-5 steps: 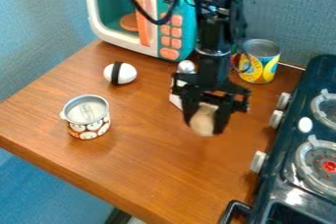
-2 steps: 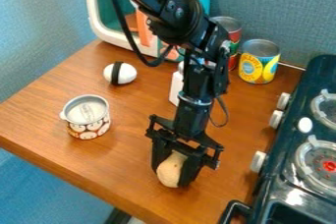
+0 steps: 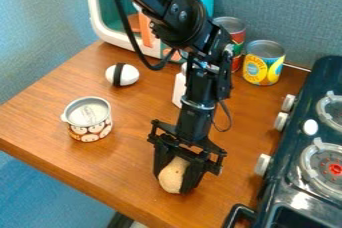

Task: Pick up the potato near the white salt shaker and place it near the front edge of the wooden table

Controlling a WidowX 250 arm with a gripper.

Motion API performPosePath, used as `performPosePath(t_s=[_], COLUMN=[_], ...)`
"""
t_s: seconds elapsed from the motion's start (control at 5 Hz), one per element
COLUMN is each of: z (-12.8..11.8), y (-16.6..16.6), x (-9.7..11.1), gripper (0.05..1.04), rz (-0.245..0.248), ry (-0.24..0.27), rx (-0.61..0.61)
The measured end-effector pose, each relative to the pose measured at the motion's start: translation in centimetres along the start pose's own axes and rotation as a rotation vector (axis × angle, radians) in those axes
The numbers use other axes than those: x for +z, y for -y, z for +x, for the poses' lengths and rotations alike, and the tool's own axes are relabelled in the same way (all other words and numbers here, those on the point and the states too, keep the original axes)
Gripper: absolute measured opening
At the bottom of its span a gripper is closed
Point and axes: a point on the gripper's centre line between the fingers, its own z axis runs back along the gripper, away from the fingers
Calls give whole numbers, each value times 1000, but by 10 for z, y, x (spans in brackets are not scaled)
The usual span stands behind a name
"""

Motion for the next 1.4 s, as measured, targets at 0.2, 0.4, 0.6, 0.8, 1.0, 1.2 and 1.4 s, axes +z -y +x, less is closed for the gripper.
performPosePath(t_s=[0.2, 0.4, 0.6, 0.8, 1.0, 1.2, 1.4], z=[0, -4, -9, 0, 22, 43, 53], y=[2, 9, 9, 5, -10, -35, -52], x=[1, 19, 71, 109, 122, 136, 147], gripper=[959, 999, 999, 999, 999, 999, 999], rz=[-12, -71, -79, -43, -13, 56, 73], ry=[3, 55, 180, 232, 216, 218, 250], rx=[2, 3, -13, -15, -10, -34, -57])
